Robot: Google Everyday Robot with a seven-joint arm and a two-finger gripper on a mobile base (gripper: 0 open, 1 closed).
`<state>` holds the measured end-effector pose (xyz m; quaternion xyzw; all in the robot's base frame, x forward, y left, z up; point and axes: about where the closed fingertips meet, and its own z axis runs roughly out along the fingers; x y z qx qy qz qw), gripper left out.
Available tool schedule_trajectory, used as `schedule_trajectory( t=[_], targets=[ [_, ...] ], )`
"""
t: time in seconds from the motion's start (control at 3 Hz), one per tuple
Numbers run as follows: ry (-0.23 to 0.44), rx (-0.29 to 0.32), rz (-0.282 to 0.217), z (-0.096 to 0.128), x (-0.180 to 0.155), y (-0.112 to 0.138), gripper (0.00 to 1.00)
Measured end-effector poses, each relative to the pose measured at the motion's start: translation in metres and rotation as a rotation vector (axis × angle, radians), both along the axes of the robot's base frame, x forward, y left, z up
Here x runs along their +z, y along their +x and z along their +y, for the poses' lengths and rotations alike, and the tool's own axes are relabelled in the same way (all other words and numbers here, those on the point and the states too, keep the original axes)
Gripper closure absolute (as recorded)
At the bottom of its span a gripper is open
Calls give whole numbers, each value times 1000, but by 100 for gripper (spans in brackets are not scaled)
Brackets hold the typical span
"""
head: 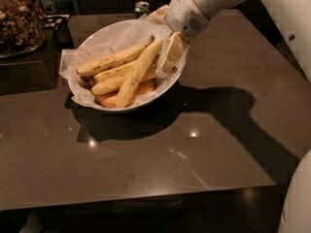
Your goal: Pick banana from white bowl
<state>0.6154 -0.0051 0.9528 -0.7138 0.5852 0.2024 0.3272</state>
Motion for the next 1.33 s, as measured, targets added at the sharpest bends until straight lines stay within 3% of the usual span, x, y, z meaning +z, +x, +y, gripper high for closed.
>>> schedule_trajectory(
  t=[0.33,0.67,1.33],
  targets=[
    [54,11,39,14,-14,-4,0],
    [55,12,40,15,-14,-5,19],
    [55,12,40,15,-14,-5,65]
  ],
)
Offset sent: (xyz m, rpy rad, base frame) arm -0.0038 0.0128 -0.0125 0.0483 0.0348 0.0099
